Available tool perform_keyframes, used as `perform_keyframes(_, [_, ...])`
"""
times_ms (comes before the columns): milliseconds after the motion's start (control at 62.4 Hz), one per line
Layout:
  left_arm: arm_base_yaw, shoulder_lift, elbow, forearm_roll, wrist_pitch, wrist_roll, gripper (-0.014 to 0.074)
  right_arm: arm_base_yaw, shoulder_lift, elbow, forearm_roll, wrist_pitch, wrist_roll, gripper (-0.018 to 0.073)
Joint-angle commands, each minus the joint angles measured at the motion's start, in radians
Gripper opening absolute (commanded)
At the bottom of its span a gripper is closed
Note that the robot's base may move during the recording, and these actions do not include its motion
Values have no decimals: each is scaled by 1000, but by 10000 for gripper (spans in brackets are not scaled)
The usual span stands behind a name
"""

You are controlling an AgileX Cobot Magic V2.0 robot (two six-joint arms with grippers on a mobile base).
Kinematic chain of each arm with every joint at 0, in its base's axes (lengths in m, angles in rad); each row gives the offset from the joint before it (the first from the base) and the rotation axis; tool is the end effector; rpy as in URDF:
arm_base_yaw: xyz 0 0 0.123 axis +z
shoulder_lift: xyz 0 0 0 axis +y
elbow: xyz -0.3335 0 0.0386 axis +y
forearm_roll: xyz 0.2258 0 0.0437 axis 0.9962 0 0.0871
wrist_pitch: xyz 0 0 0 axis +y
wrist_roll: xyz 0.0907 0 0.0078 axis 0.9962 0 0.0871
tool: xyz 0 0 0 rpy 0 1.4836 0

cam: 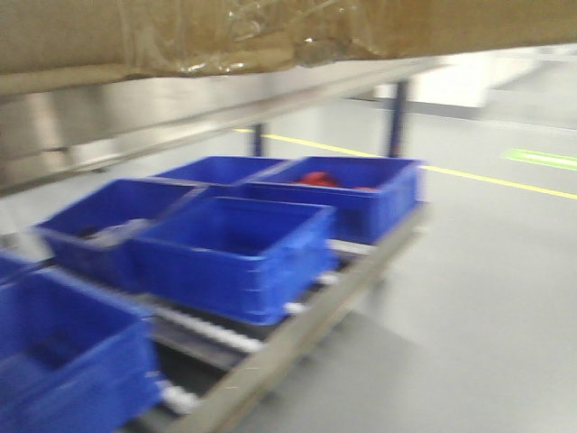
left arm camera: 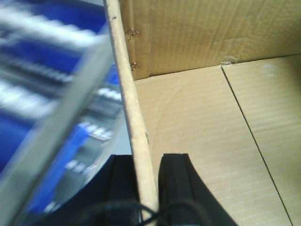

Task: Grab carton from right shelf to conveyor
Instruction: 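Hold the carton with both grippers while driving to the red conveyor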

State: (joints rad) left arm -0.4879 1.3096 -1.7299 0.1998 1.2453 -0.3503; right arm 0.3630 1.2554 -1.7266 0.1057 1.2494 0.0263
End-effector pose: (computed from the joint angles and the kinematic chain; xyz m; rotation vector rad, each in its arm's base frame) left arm 0.1899 -0.0814 0.5274 0.1349 2.2894 -0.1842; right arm 0.1692 0.0740 0.5358 -0.3973 2.2434 0.3372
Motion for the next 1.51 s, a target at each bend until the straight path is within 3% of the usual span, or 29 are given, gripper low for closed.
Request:
perform_keyframes(0, [0, -11, -2, 15, -24, 6, -18, 0, -19, -5, 9, -28, -26, -66])
perform_keyframes(1490, [0, -11, -2, 15, -24, 6, -18, 0, -19, -5, 9, -28, -26, -66])
